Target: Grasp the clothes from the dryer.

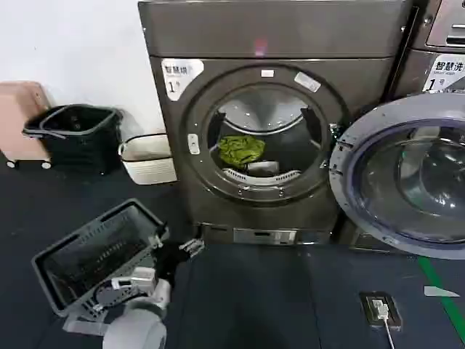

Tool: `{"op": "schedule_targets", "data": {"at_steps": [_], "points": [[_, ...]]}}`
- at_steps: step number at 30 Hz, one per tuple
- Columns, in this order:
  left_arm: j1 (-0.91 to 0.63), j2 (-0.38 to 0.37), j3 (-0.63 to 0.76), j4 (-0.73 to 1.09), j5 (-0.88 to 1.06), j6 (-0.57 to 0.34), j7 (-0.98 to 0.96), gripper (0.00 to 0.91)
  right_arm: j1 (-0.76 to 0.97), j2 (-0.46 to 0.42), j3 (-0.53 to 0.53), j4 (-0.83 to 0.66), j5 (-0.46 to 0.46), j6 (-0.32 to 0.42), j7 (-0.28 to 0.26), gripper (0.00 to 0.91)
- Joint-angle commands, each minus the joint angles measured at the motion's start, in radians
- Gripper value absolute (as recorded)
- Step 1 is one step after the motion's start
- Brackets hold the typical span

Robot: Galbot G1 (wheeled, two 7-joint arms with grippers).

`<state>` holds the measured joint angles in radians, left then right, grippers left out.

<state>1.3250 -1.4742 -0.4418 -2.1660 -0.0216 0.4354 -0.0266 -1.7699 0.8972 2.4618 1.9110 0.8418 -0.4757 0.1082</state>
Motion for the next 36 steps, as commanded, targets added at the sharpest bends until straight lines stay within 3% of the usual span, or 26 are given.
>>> {"op": "schedule_targets", "data": {"at_steps": [1,36], "points": [[-0.005,0.000,0.000,0.003,0.001,0.005,0.005,0.907,0.003,0.005,-0.014,0.005,0.001,0.050,-0.029,0.907],[0.003,-0.004,0.022,0.001,0.008,0.004,0.010,0.907,0.004,0.008,-0.010,0.035,0.051,0.080,-0.033,0.907]]}}
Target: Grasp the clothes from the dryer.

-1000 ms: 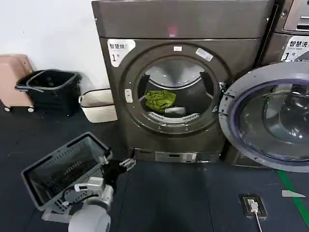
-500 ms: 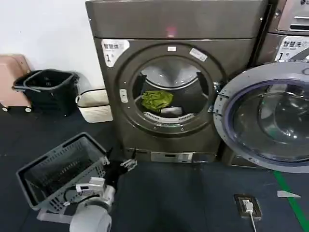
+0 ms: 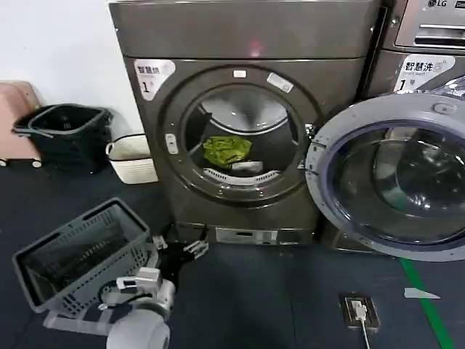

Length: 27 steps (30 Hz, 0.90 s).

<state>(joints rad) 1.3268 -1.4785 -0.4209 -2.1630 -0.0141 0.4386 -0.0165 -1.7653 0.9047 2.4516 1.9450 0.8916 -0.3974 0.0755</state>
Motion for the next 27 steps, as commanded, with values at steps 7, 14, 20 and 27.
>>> {"op": "schedule_targets", "data": {"at_steps": [7,14,20,27], "points": [[-0.004,0.002,0.000,0.002,0.001,0.000,0.001,0.907,0.002,0.005,-0.001,0.004,0.003,0.006,-0.002,0.907],[-0.005,0.002,-0.001,0.005,0.007,-0.022,0.007,0.907,0.001,0.007,-0.016,0.004,0.007,0.085,-0.019,0.907],[-0.010,0.000,0.000,0.005,0.021,-0.081,0.004,0.907,0.002,0.007,-0.007,0.003,0.031,0.098,-0.020,0.907],[-0.015,0.002,0.000,0.009,0.020,-0.066,0.004,0.907,0.007,0.013,-0.012,0.003,0.033,0.108,-0.021,0.907]]}}
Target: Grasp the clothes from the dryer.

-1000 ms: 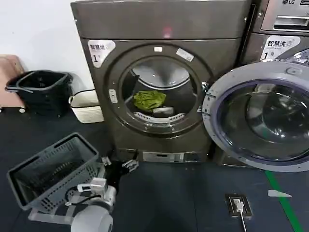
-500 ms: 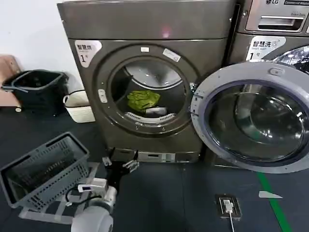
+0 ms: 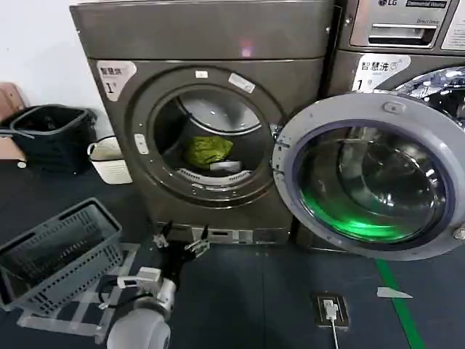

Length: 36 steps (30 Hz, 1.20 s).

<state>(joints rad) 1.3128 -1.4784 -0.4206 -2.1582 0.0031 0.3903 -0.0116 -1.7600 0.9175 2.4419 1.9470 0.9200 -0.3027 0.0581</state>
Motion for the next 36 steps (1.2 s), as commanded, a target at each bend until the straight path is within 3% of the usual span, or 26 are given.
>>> {"op": "schedule_targets", "data": {"at_steps": [1,36], "points": [[-0.002,0.002,-0.002,0.005,0.003,-0.018,-0.001,0.907,0.002,0.001,-0.006,0.002,0.010,0.021,-0.004,0.907],[0.001,0.001,0.002,0.005,0.002,-0.014,0.000,0.907,-0.010,-0.003,0.010,0.004,0.030,0.028,-0.007,0.907]]}}
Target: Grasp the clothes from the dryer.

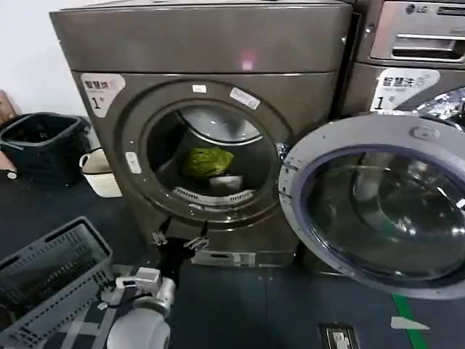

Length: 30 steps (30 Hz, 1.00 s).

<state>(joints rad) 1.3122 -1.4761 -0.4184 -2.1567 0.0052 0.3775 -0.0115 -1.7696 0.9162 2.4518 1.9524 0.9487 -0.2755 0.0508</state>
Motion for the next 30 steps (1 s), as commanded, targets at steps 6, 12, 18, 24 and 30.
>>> {"op": "schedule_targets", "data": {"at_steps": [6,12,18,24,30], "points": [[-0.002,-0.001,-0.002,0.004,-0.001,0.000,0.001,0.907,0.002,0.000,-0.001,-0.001,0.001,0.000,0.001,0.907],[-0.004,0.000,-0.002,0.008,-0.001,0.000,0.001,0.907,0.005,0.002,-0.006,0.002,0.000,0.001,0.000,0.907],[-0.006,0.000,-0.002,0.010,-0.001,-0.001,0.001,0.907,0.005,0.002,-0.008,0.002,-0.003,0.021,-0.004,0.907],[-0.004,0.000,0.002,0.011,0.000,0.000,0.001,0.907,0.007,0.004,-0.013,0.003,-0.002,0.033,-0.007,0.907],[-0.003,0.000,0.002,0.010,0.001,-0.004,-0.001,0.907,0.006,0.002,-0.017,0.001,-0.004,0.044,-0.008,0.907]]}}
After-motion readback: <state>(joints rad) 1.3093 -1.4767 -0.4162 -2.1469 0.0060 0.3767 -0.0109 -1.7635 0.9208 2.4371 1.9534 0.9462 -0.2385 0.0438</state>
